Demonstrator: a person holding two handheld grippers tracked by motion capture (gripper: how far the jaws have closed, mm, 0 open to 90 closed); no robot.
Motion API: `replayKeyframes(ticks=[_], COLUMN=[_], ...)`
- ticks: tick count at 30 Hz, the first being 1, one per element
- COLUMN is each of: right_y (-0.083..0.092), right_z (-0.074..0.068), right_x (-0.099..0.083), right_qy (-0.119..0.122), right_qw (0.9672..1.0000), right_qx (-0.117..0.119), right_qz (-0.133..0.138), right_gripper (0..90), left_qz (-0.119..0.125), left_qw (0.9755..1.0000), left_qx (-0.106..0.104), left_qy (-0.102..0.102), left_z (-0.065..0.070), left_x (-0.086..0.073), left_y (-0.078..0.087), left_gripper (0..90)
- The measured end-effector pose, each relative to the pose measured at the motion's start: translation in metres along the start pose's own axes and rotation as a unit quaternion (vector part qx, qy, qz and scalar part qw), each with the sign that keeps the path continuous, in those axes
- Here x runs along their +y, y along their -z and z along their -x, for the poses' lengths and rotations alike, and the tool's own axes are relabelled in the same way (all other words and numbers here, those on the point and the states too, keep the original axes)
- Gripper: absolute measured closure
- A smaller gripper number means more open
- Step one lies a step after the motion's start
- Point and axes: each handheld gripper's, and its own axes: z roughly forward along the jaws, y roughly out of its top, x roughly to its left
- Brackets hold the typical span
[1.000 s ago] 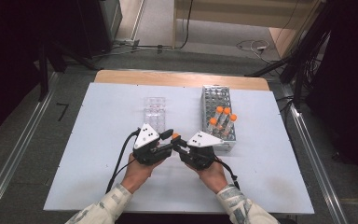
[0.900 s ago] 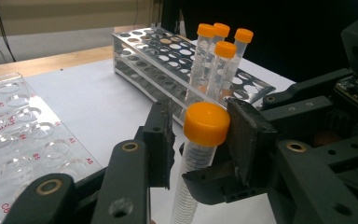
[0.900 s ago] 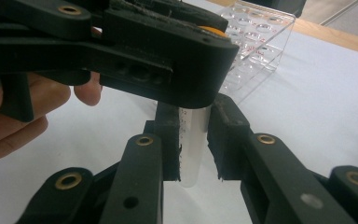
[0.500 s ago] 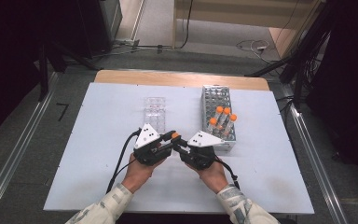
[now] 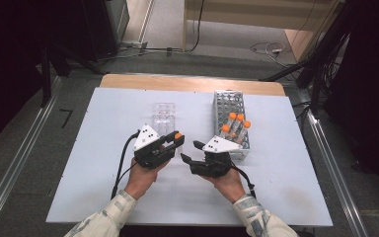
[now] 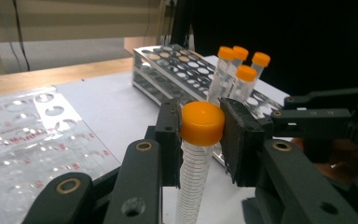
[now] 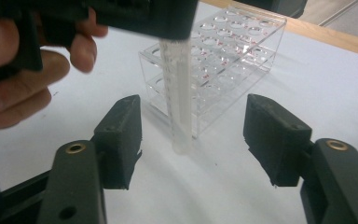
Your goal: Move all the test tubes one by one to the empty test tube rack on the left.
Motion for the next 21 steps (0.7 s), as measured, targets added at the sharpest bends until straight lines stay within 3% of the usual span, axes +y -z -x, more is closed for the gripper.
replayKeyframes(ticks=[8, 21], right_y=[0.009, 0.021], right_z=[0.005, 0.015], right_x=[0.0, -0.002], right_qy=[-0.002, -0.009], right_qw=[1.0, 0.9998], right_qx=[-0.005, -0.016], right_qz=[-0.004, 0.0], right_gripper=[30.0, 29.8], left_qz=[0.014, 0.038], left_qw=[0.9996, 0.9981], left_qx=[0.02, 0.039], left_qy=[0.014, 0.028], left_z=[-0.012, -0.024], left_x=[0.014, 0.035], left_y=[0.005, 0.005], left_gripper=[69.9, 70.0])
